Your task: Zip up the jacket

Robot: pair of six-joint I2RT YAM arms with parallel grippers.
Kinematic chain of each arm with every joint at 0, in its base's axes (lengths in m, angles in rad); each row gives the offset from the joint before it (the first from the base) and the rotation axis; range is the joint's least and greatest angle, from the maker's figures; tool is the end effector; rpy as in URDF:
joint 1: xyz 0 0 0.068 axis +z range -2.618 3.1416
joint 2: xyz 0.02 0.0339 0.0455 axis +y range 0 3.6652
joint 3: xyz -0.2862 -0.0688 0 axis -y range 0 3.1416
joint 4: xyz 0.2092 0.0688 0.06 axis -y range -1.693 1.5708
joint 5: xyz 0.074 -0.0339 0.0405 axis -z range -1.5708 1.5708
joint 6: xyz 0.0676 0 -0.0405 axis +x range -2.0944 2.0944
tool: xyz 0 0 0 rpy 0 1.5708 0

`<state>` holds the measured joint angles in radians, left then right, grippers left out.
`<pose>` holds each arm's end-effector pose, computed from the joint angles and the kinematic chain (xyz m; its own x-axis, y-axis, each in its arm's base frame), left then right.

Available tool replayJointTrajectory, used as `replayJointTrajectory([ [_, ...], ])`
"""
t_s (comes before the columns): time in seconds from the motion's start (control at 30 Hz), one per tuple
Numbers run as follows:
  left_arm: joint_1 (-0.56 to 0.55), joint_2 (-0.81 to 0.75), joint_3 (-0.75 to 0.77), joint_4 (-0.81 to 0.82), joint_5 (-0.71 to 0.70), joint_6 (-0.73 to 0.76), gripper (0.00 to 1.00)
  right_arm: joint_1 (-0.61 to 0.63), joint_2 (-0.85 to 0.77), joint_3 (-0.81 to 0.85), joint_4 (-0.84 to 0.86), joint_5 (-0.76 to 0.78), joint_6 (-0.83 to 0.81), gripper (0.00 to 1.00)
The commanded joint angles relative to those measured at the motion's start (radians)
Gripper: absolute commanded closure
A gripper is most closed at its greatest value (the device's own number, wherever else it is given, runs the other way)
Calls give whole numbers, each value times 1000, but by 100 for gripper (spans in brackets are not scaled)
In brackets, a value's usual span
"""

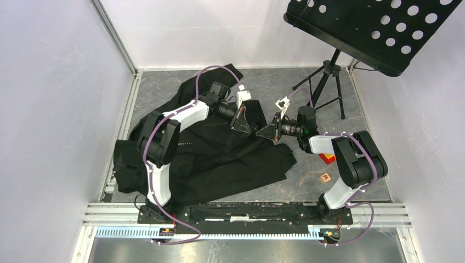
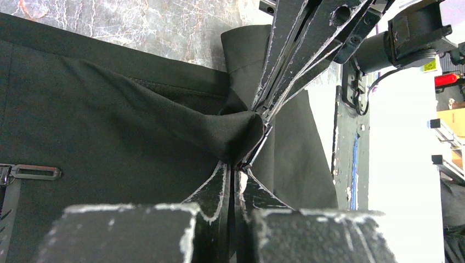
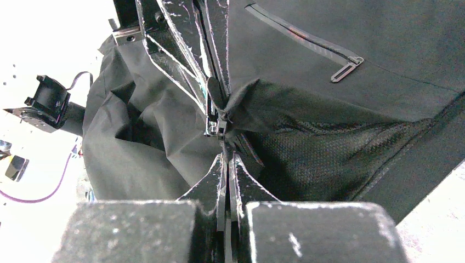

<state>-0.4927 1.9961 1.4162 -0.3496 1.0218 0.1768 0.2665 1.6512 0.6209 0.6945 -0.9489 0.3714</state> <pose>0.3351 -0.2454 0.2222 -0.5725 0.4115 -0.7091 0.8098 0.1483 -0.5677 0.2837 0.1344 0.2129 -0.6206 0.0498 -0.7826 -0.7174 0.3669 0.5922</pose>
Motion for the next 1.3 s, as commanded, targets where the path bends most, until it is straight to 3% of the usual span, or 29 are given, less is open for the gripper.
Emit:
replayJointTrajectory([
  [0.0,-3,-46,4,6,-3,23,98,2,-3,1,38,-3,-2,100],
  [0.8,-12,-53,-2,-3,-34,36,98,5,-9,10,87,6,56,100],
  [1.03,-24,-74,-37,71,-136,-1,98,-18,7,-2,175,23,181,100],
  [1.27,-36,-125,-103,173,-227,-38,98,-52,43,-51,400,55,395,100],
])
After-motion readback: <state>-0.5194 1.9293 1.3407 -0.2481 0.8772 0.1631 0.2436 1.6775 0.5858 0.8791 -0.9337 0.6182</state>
